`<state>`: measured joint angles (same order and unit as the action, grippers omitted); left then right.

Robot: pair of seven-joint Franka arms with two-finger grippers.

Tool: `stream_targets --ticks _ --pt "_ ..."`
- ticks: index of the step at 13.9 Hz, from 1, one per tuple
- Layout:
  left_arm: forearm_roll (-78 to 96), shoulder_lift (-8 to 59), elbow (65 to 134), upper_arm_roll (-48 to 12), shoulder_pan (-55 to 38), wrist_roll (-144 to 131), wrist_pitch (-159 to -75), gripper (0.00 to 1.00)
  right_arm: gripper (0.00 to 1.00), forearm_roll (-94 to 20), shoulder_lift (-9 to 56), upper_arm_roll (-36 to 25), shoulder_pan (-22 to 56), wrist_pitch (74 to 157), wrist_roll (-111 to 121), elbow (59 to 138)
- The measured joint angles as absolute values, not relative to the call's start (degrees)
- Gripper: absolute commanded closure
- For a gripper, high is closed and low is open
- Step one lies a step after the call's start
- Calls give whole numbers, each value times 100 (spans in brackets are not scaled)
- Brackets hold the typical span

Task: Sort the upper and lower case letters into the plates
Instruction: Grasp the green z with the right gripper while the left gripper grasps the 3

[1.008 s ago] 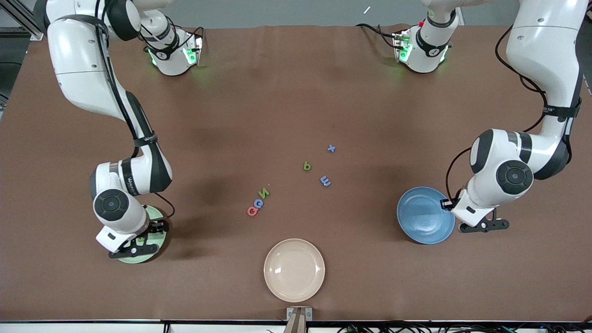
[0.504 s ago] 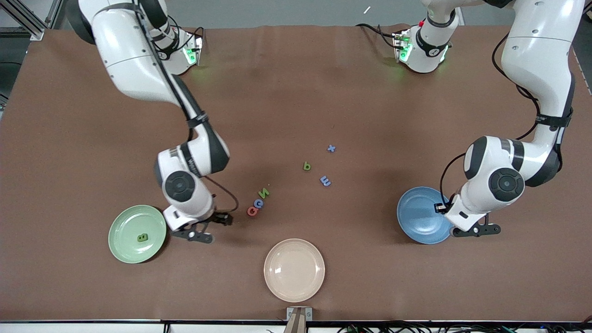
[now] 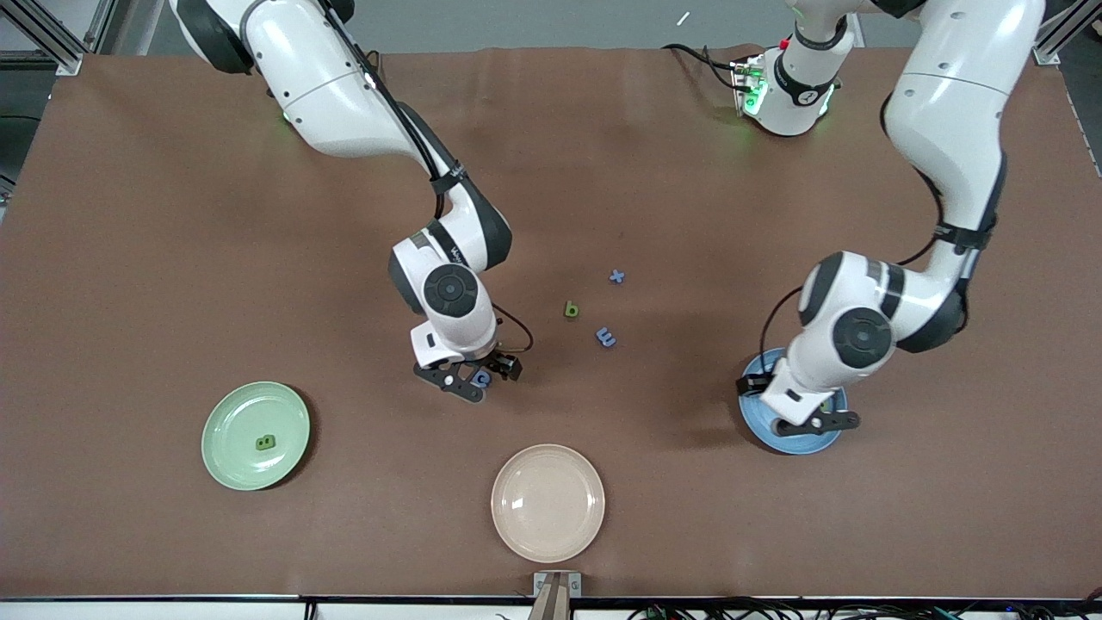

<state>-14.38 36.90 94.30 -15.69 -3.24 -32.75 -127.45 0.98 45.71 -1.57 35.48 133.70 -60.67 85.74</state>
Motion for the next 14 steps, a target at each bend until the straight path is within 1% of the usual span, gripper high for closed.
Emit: stream_targets --ticks 1,2,3,5,6,7,9,10,11,13,14 --pt "-1412 3691 9428 -1583 -557 -3712 -12745 27 3 98 4586 -159 3578 13541 -6115 8718" --pt "-1357 3699 9425 -1599 -798 -4167 -12745 28 10 98 4603 -163 3580 13634 -6130 8807" --pt "-1318 3725 9415 -1610 -1075 -4662 -12745 29 19 97 4621 -178 3578 13665 -6135 8841" --pt "-1306 3819 9402 -1611 -1580 -5692 -12745 31 44 95 4631 -192 3574 13668 -6135 8841" --pt "-1306 3887 9393 -1610 -1778 -6119 -12746 34 59 94 4632 -192 3575 13668 -6135 8840" --pt "-1306 3965 9383 -1609 -1931 -6468 -12765 35 69 93 4630 -192 3574 13668 -6136 8839" --pt "-1305 4146 9370 -1607 -2131 -7044 -12984 35 85 93 4605 -194 3575 13646 -6137 8831" --pt "-1305 4240 9357 -1607 -2205 -7287 -13146 35 92 90 4596 -196 3575 13634 -6139 8831" --pt "-1305 4343 9313 -1606 -2266 -7510 -13288 35 96 90 4595 -196 3575 13631 -6139 8831" --pt "-1305 4524 9137 -1607 -2386 -7801 -13369 36 98 90 4594 -194 3580 13610 -6138 8828" --pt "-1305 4606 9032 -1608 -2446 -7909 -13371 39 98 90 4588 -191 3584 13528 -6137 8814"
